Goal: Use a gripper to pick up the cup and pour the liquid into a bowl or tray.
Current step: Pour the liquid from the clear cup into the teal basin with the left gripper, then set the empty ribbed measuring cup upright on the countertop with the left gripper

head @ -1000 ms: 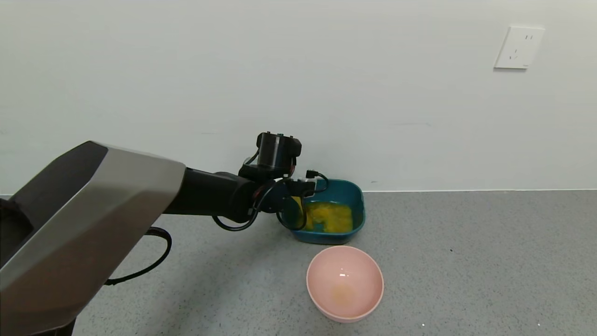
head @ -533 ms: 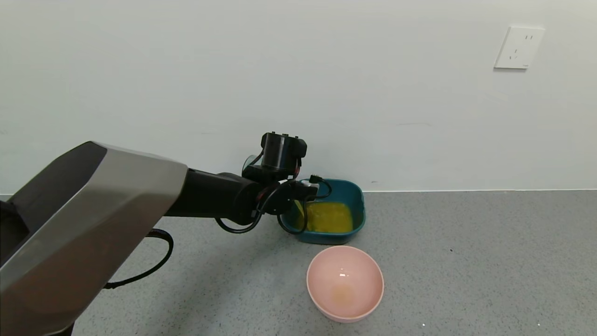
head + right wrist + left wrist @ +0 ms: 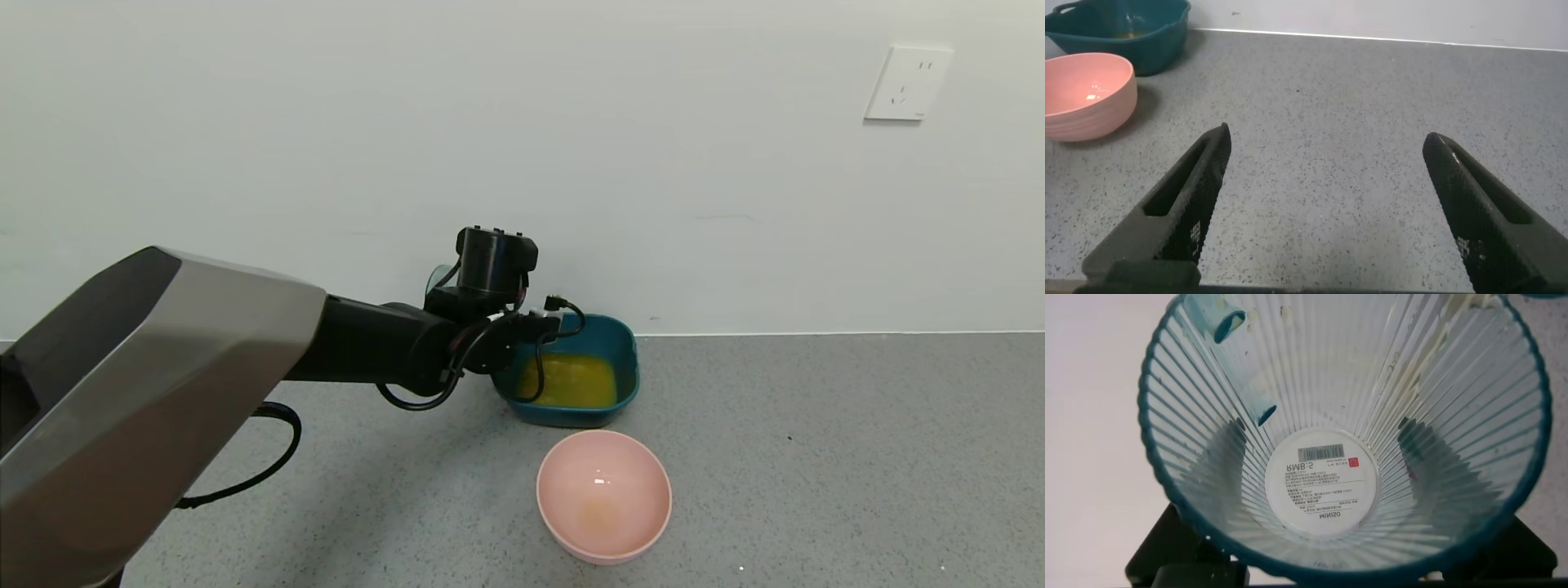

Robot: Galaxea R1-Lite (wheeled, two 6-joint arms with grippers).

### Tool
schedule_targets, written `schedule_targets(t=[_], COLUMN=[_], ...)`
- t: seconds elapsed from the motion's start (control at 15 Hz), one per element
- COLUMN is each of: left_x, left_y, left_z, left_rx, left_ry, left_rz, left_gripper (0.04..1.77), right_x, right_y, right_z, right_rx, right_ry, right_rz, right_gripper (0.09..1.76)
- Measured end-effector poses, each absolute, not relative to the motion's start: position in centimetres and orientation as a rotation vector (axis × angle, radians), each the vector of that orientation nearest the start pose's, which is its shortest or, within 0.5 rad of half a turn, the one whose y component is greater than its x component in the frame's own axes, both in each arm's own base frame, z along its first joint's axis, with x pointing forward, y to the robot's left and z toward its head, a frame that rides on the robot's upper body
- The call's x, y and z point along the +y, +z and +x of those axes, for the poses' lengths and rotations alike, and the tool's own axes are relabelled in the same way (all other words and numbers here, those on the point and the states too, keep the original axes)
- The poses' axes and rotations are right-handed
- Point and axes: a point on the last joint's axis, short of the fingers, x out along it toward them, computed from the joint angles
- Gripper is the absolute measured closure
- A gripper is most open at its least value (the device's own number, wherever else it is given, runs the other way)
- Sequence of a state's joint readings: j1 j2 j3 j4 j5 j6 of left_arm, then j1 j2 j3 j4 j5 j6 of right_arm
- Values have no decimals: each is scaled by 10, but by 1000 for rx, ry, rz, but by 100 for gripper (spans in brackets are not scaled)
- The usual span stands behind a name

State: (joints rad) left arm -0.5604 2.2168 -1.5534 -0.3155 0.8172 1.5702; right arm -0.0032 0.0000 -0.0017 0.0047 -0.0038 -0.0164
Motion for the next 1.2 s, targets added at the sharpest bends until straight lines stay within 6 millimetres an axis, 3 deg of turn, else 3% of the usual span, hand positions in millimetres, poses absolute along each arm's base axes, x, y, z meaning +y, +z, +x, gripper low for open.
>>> schedule_targets(t=[0.6, 1.2], left_x=[-234, -192], left_y=[147, 170], left_z=[378, 346], left_rx=[414, 489], left_ry=[40, -16], left_rz=[1248, 628], left_gripper=[52, 52], right_x=[0, 0], right_y=[75, 75], right_z=[-23, -23], right_rx=[3, 3], right_ry=[-7, -7], right_rz=[-16, -16], right_gripper=[14, 14])
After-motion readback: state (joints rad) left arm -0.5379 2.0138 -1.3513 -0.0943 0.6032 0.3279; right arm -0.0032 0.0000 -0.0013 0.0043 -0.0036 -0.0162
